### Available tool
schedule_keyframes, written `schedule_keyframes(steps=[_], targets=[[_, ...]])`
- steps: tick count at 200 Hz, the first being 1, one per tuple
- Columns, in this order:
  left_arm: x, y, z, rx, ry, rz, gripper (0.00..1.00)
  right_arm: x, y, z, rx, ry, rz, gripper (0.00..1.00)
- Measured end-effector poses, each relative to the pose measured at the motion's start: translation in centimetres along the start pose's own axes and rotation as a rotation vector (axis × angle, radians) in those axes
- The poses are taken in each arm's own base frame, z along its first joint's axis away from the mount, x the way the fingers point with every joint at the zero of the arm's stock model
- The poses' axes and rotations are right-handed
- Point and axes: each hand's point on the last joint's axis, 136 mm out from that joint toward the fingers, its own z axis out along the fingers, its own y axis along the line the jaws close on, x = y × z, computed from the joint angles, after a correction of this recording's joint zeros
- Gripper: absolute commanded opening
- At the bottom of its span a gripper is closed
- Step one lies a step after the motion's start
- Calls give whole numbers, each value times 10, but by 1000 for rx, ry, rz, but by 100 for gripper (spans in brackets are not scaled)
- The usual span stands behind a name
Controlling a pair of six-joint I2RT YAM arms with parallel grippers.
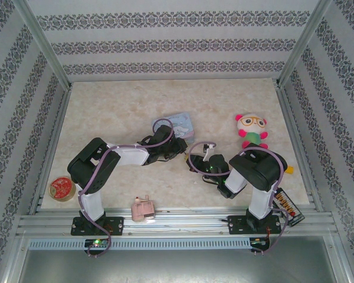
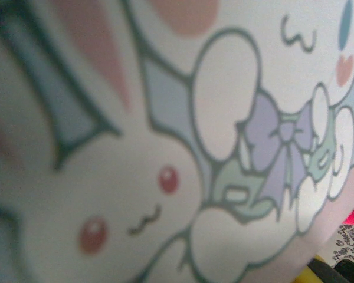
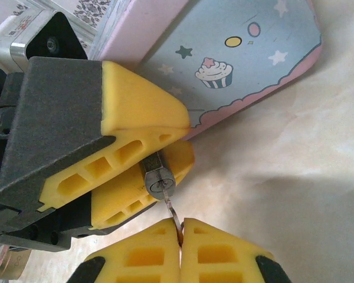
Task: Unlock a padlock with a key
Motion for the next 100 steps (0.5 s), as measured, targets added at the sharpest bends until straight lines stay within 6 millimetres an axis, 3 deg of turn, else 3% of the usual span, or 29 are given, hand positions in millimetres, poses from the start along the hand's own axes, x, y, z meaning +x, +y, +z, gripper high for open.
schedule_keyframes(steps=[100], targets=[[0, 0, 0, 10, -3, 2, 15, 0, 1, 0, -2, 1, 30, 0]])
